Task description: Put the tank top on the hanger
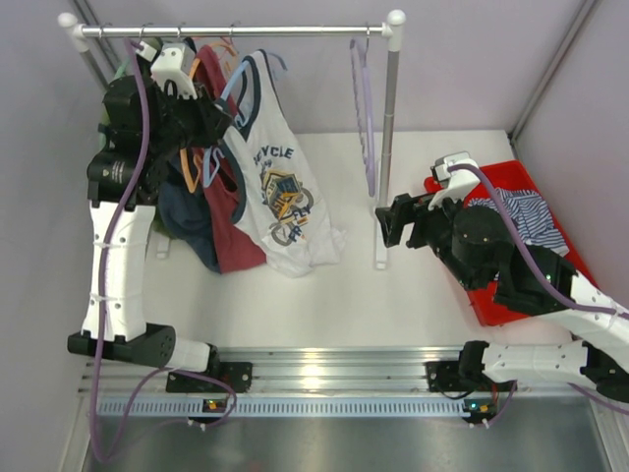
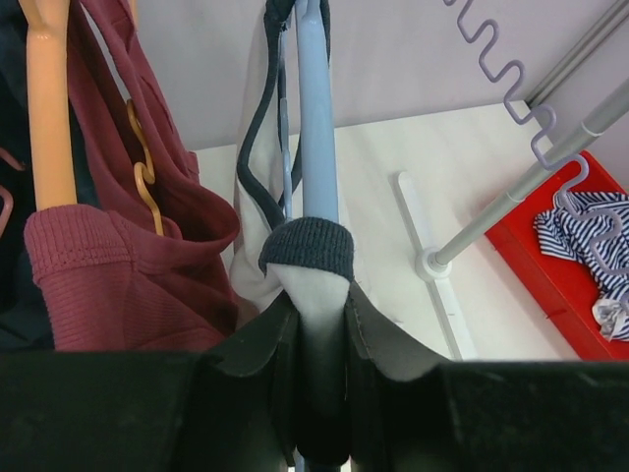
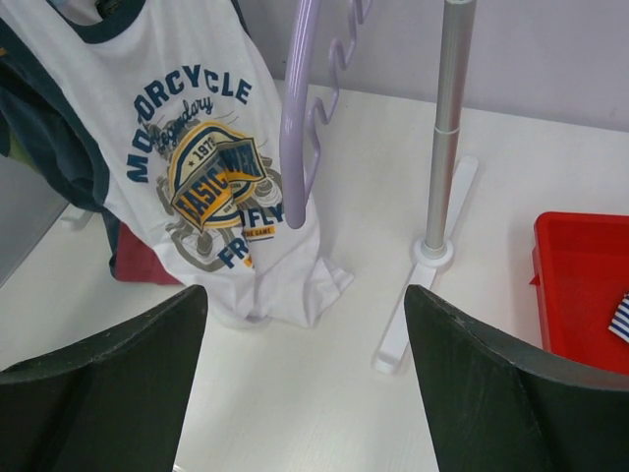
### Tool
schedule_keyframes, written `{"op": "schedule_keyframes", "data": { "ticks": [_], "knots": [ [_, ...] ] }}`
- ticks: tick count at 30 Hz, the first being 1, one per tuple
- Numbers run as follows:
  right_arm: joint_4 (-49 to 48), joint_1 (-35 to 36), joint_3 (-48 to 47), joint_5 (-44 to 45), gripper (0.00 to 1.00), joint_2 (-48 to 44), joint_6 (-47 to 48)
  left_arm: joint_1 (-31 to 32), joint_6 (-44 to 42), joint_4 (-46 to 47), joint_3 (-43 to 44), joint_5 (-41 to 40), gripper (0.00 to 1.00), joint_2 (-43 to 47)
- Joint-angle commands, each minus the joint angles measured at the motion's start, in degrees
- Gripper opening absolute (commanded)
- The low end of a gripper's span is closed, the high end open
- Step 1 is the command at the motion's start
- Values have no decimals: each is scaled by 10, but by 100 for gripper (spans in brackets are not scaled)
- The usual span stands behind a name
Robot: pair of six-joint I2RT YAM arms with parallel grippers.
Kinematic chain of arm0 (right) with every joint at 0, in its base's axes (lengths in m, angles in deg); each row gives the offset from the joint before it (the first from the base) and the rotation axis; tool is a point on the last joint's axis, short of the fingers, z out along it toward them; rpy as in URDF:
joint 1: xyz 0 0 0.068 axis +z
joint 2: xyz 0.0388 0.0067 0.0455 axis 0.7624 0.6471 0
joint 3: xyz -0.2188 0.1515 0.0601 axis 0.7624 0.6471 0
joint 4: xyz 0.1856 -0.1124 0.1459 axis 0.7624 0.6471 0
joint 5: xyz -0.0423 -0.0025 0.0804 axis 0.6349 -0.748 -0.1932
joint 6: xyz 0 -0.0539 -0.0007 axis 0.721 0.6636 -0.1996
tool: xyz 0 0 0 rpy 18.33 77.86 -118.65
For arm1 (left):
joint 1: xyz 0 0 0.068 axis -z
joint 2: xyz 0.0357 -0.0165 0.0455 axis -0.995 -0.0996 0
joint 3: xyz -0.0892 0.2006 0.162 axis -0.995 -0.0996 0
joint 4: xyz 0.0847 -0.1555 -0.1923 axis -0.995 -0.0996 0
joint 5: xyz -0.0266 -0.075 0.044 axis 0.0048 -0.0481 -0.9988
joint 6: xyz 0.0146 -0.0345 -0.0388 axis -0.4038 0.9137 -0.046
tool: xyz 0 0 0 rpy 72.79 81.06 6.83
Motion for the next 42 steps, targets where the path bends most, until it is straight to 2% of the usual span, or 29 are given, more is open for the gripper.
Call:
{"op": "schedule_keyframes", "data": {
  "ticks": [1,3,6,10,21,27,30,31,32,35,39,42],
  "knots": [
    [-5,8,-6,3,81,-1,-2,-4,-2,43,-6,14,27,31],
    [-6,8,-3,2,81,0,-2,-4,-6,42,-7,12,36,34],
    [-7,7,-2,1,82,2,-3,-4,-13,38,-5,11,45,43],
    [-8,8,1,0,82,1,-4,-4,-22,28,7,11,52,54],
    [-9,8,15,-4,84,-7,-11,-4,-32,8,48,13,56,89],
    [-19,8,48,0,88,-32,-19,7,25,10,58,147,54,76],
    [-12,8,57,0,89,-35,-26,69,23,43,-22,102,54,111],
    [-10,8,62,0,89,-36,-30,90,22,53,-62,62,54,117],
    [-5,7,64,-1,90,-38,-35,145,21,55,-79,38,54,122],
    [4,7,76,-1,92,-45,-47,245,20,89,-168,-64,54,149],
    [16,7,107,2,96,-72,-71,282,66,187,-336,-80,54,239],
    [12,7,172,4,100,-105,-96,323,110,245,-498,-87,52,277]
  ]
}}
